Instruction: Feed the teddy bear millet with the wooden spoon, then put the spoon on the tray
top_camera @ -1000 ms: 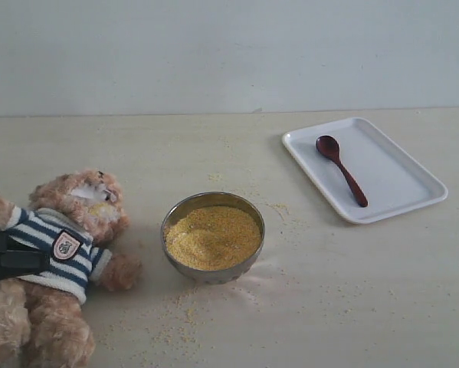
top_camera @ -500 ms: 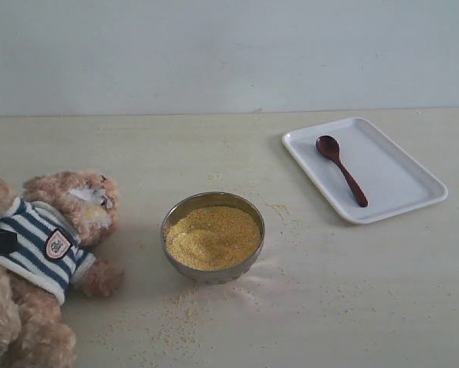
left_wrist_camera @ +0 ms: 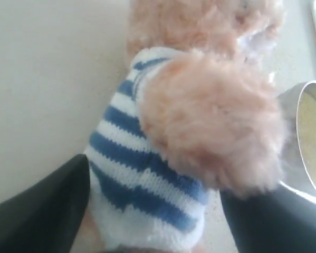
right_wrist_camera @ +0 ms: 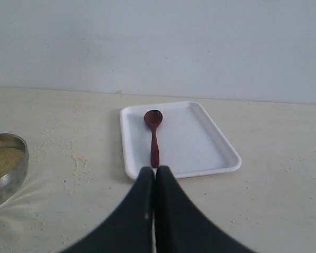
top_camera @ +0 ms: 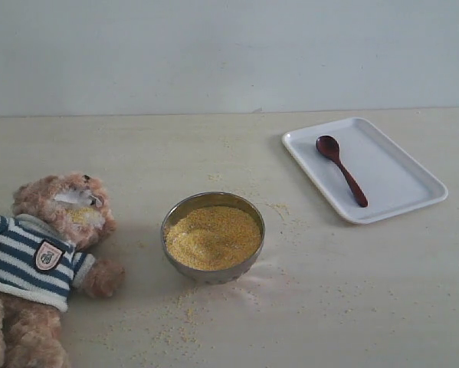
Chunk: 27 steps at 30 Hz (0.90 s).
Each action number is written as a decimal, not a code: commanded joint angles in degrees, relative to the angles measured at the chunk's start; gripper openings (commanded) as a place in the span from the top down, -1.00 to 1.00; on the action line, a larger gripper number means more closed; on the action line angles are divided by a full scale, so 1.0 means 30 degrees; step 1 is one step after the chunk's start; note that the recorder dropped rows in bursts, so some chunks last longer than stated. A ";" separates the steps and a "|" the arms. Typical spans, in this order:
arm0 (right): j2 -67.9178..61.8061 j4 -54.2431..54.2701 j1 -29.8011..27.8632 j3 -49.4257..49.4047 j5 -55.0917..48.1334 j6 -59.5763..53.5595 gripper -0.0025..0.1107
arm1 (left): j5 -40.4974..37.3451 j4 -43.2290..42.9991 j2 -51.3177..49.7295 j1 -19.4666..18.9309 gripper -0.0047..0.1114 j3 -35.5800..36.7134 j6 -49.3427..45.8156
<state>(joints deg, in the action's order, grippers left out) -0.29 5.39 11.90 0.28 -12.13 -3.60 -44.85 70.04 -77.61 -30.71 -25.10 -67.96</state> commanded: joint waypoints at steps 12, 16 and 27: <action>0.0096 0.0031 -0.0115 -0.0095 0.0090 -0.0047 0.96 | 0.0181 -0.1268 0.5215 -0.1385 -0.19 -0.0099 0.2227; 0.0096 0.0031 -0.0115 -0.0095 0.0090 -0.0047 0.96 | -0.0023 -0.1278 0.6616 -0.1385 -0.19 -0.0099 0.2958; 0.0096 0.0031 -0.0115 -0.0095 0.0090 -0.0047 0.96 | -0.1398 0.4446 1.1786 -0.1385 -0.15 -0.0099 0.5307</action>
<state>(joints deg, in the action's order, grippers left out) -0.29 5.39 11.90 0.28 -12.13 -3.60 -46.48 76.32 -45.43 -34.65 -25.10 -52.76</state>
